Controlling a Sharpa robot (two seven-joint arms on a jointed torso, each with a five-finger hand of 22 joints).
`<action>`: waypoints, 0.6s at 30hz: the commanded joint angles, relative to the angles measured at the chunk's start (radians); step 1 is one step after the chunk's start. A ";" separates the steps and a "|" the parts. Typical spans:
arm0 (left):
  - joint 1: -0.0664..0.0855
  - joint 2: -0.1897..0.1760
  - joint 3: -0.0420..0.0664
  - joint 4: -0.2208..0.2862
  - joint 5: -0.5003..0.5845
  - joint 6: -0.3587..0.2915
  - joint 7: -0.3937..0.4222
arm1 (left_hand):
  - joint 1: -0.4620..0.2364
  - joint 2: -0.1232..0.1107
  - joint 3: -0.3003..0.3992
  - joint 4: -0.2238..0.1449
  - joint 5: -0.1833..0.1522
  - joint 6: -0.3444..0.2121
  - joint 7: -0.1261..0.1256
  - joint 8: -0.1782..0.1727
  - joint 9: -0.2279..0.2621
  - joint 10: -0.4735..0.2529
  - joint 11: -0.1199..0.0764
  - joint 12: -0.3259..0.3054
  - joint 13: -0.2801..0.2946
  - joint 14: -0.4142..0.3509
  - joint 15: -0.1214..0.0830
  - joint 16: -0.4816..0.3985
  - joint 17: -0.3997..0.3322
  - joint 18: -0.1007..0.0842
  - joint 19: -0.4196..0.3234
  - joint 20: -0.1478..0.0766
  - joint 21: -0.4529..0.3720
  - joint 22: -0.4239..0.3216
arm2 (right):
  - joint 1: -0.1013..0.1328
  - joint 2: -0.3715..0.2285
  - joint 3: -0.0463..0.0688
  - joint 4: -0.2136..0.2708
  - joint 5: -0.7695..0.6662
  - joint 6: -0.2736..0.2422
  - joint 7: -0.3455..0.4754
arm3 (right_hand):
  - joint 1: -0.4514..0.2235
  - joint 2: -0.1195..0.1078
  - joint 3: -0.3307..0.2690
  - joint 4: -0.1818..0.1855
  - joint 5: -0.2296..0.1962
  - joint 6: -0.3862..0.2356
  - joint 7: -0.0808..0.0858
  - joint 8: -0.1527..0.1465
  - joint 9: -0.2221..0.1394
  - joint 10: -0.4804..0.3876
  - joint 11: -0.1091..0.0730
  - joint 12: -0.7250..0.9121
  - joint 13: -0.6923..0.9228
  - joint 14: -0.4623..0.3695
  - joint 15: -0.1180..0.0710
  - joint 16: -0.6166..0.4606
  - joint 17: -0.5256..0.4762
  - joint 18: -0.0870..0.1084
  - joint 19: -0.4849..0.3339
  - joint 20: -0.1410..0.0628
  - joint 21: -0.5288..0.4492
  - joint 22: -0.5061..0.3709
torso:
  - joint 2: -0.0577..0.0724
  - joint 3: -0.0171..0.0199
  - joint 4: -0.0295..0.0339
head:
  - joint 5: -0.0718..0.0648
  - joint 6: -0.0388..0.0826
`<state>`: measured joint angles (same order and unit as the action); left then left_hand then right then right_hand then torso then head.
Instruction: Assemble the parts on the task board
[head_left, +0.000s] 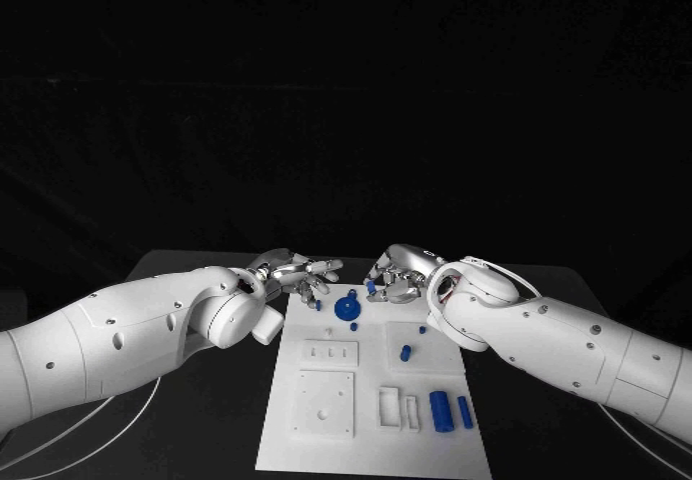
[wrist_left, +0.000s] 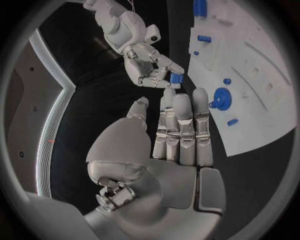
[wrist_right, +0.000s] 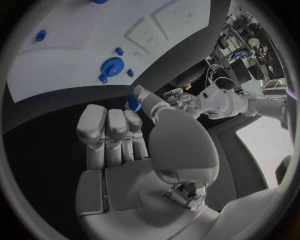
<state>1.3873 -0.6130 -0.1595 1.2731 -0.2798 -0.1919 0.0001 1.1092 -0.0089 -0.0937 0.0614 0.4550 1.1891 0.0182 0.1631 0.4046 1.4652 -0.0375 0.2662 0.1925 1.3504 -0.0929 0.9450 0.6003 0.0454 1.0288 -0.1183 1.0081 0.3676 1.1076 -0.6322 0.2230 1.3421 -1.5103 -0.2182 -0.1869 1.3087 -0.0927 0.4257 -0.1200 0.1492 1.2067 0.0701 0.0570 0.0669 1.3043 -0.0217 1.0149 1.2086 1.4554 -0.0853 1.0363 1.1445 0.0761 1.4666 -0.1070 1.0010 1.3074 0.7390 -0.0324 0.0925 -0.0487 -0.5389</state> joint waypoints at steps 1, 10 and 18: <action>0.001 0.015 0.000 -0.012 -0.065 0.019 -0.063 | -0.001 -0.023 0.020 0.017 -0.021 -0.011 -0.002 -0.001 0.083 0.023 -0.007 0.006 0.007 -0.006 -0.003 0.008 -0.011 -0.015 -0.009 0.003 0.001 0.010 | 0.003 0.015 0.000 0.008 -0.034 0.030 -0.068 | -0.003 -0.009 0.005 -0.003 0.001 -0.002 0.003 0.006 0.002 -0.004 -0.004 -0.008 -0.004 0.002 -0.002 -0.006 -0.002 -0.005 0.024 0.001 -0.007 0.126 | 0.000 0.0014 -0.0010 | -0.001 -0.003; 0.001 0.040 0.000 -0.025 -0.105 0.019 -0.138 | -0.001 -0.050 0.048 0.042 -0.056 0.006 0.001 -0.079 0.193 0.026 -0.005 0.000 0.011 -0.011 -0.002 0.026 -0.041 -0.013 -0.008 0.004 -0.010 0.039 | 0.006 0.045 0.000 0.021 -0.036 -0.006 -0.123 | -0.011 -0.015 0.008 -0.005 0.059 -0.004 0.003 0.006 0.003 -0.006 -0.005 -0.011 -0.006 0.002 -0.003 -0.010 -0.004 -0.006 0.028 0.000 0.005 0.129 | 0.000 0.0033 0.0001 | -0.005 -0.009; 0.000 0.053 0.000 -0.029 -0.132 0.015 -0.208 | 0.008 -0.049 0.047 0.034 -0.055 -0.006 0.007 -0.095 0.193 0.020 -0.001 -0.005 0.010 -0.017 0.001 0.026 -0.046 -0.014 -0.013 0.006 -0.012 0.046 | 0.007 0.061 0.000 0.032 -0.024 -0.016 -0.142 | -0.013 -0.016 0.006 -0.007 0.064 -0.003 0.003 0.006 0.003 -0.006 -0.005 -0.013 -0.008 0.002 -0.004 -0.013 -0.005 -0.007 0.031 0.000 0.013 0.131 | 0.001 0.0032 -0.0015 | -0.005 -0.011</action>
<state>1.3867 -0.5648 -0.1602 1.2436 -0.3784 -0.1881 -0.1538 1.1106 -0.0556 -0.0475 0.1005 0.4017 1.1872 0.0216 0.0745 0.5983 1.4652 -0.0375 0.2678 0.2028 1.3425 -0.0922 0.9681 0.5551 0.0455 1.0217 -0.1111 1.0009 0.4127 1.1139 -0.5750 0.2227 1.3701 -1.5292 -0.2235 -0.2986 1.2968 -0.1047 0.4296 -0.1242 0.2104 1.2046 0.0715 0.0597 0.0714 1.3008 -0.0250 1.0086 1.2024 1.4554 -0.0852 1.0295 1.1403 0.0762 1.4666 -0.1070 1.0071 1.3074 0.7398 -0.0290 0.0914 -0.0531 -0.5487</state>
